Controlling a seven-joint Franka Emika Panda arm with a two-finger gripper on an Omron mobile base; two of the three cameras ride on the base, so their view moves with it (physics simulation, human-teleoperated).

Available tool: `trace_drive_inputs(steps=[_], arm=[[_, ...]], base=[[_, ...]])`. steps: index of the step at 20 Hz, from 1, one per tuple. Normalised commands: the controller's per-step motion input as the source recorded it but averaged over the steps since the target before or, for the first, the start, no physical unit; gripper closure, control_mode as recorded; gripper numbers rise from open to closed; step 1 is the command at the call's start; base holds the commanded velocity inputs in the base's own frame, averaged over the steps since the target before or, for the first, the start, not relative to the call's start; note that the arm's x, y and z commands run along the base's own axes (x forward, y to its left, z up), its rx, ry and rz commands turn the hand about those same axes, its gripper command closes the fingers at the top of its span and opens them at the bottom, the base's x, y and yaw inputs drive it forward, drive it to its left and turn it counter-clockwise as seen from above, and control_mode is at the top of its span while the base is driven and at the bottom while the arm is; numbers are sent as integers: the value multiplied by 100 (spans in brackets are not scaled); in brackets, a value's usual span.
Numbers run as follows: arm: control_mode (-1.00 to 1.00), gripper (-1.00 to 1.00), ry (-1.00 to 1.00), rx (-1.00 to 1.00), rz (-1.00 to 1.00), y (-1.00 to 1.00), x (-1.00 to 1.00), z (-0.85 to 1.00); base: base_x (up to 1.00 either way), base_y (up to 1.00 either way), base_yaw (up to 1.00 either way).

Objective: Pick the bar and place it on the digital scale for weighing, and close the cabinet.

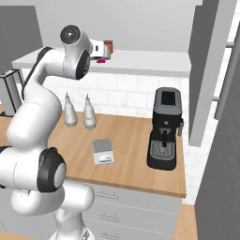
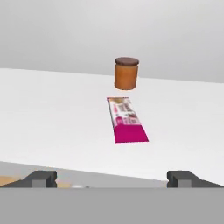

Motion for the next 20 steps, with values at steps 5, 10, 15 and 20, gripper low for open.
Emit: trace_drive_inputs(steps=[5, 10, 15, 20], arm=[[-100, -100, 6, 0, 0, 0, 19, 0], [-100, -100, 4, 0, 0, 0, 16, -1], [-100, -100, 0, 0, 0, -2, 21, -1], [-100, -100, 0, 0, 1, 0, 21, -12]], base=[[0, 0, 0], [0, 0, 0], [0, 0, 0], [0, 0, 0]])
